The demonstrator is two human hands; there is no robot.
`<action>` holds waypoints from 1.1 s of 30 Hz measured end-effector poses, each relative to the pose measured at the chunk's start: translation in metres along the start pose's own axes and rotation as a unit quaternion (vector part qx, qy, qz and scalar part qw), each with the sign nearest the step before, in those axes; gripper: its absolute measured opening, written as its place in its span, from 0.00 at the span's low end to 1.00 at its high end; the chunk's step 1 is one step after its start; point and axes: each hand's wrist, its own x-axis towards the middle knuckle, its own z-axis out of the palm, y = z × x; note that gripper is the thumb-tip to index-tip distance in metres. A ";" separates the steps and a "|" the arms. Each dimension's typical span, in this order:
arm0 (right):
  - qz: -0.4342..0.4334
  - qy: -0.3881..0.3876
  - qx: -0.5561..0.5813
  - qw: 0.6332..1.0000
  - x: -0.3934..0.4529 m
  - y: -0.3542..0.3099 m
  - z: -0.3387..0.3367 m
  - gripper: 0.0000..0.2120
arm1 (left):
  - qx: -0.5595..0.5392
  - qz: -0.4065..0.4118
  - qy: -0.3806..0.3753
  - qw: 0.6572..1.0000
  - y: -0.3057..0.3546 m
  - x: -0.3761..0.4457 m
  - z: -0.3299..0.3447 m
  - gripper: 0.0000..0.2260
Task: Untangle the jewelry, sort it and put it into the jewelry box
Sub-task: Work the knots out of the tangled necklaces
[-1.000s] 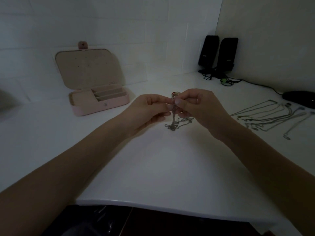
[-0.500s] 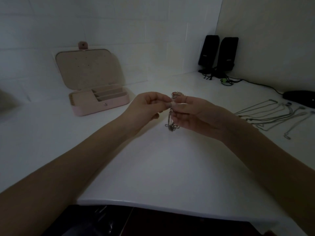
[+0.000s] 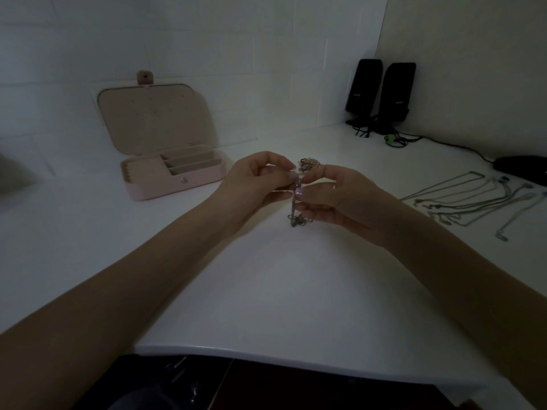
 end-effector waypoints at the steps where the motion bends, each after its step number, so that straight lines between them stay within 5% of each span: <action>1: -0.009 0.001 -0.006 1.000 -0.001 -0.001 -0.001 0.09 | -0.012 -0.001 0.004 1.000 0.000 0.001 -0.001 0.06; 7: -0.057 0.002 -0.009 0.998 -0.002 -0.007 -0.005 0.07 | -0.114 -0.052 -0.009 0.992 0.002 0.001 0.001 0.08; 12: -0.085 0.005 -0.139 0.987 -0.003 -0.007 -0.004 0.08 | -0.090 -0.053 -0.009 0.995 0.000 0.001 0.002 0.08; 16: -0.193 0.076 -0.397 0.894 0.002 -0.004 -0.004 0.11 | -0.017 -0.016 -0.015 1.000 -0.003 0.001 0.001 0.08; 20: -0.221 0.097 -0.459 0.855 0.002 -0.003 -0.004 0.09 | 0.039 0.006 -0.005 0.999 -0.005 0.002 0.001 0.08; 28: -0.068 0.052 -0.192 0.978 0.002 -0.008 0.002 0.13 | 0.083 0.023 0.015 0.996 -0.004 0.001 -0.002 0.07; 33: -0.004 0.021 -0.051 0.998 0.000 -0.010 0.001 0.13 | 0.124 0.030 0.019 0.992 -0.003 0.000 -0.004 0.06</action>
